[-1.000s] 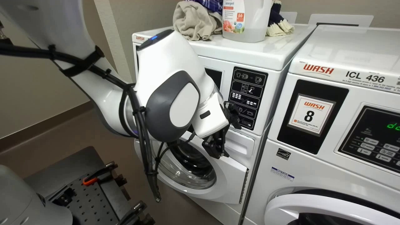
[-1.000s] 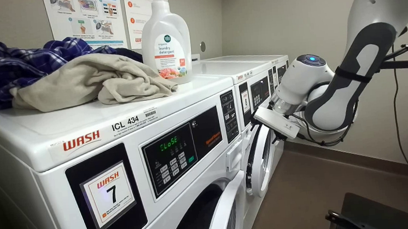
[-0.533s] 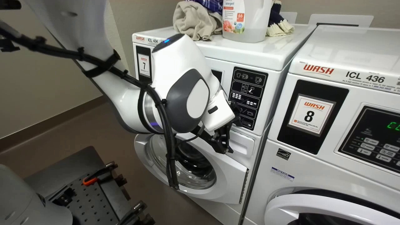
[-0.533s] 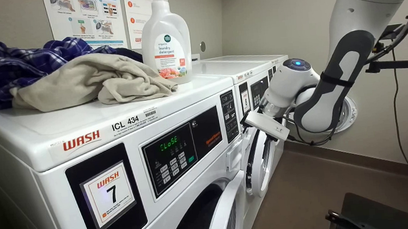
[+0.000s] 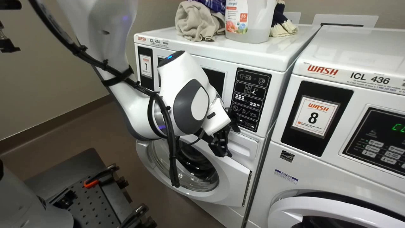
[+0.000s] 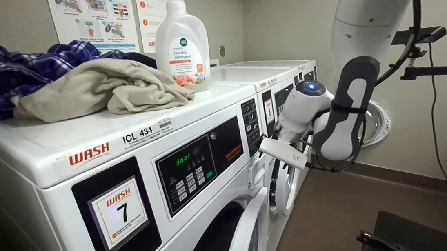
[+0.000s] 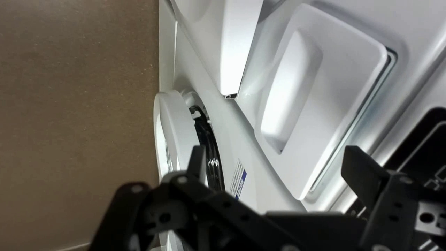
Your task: Open the detergent tray on the first washing machine from the left
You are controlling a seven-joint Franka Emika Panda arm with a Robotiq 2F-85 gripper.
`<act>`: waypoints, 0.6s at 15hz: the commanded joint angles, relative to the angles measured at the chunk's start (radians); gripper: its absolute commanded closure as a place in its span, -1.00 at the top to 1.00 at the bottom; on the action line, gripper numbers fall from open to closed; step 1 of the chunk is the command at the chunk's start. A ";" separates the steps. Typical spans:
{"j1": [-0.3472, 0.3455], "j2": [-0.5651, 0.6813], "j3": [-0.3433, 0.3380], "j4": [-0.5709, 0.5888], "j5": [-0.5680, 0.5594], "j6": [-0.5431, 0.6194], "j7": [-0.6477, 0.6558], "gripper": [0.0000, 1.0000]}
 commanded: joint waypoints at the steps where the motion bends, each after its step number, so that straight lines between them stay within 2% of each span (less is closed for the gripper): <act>1: 0.146 0.118 -0.096 -0.026 0.114 0.117 0.020 1.00; 2: 0.171 0.141 -0.103 -0.036 0.150 0.137 0.019 1.00; 3: 0.177 0.097 -0.080 -0.028 0.183 0.070 -0.004 1.00; 9: 0.223 0.114 -0.078 -0.031 0.312 0.065 -0.005 1.00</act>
